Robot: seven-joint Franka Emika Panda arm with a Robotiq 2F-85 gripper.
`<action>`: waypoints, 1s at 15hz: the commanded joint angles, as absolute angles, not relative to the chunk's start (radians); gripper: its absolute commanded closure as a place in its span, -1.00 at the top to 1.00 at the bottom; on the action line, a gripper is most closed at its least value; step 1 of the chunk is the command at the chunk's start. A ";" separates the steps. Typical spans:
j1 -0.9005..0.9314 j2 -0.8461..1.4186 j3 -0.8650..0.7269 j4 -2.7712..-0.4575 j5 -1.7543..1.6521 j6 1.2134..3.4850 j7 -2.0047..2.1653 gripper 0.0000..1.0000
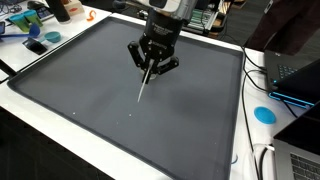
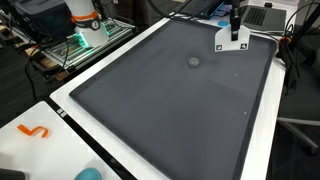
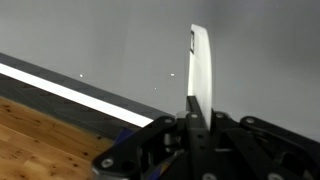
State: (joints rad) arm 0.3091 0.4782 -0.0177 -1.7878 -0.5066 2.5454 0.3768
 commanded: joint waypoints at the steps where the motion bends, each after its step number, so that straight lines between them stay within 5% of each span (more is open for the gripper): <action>1: 0.298 0.449 -0.028 -1.833 -0.465 2.557 0.368 -0.98; 15: 0.187 0.328 -0.010 -2.009 -0.341 2.669 0.258 -0.98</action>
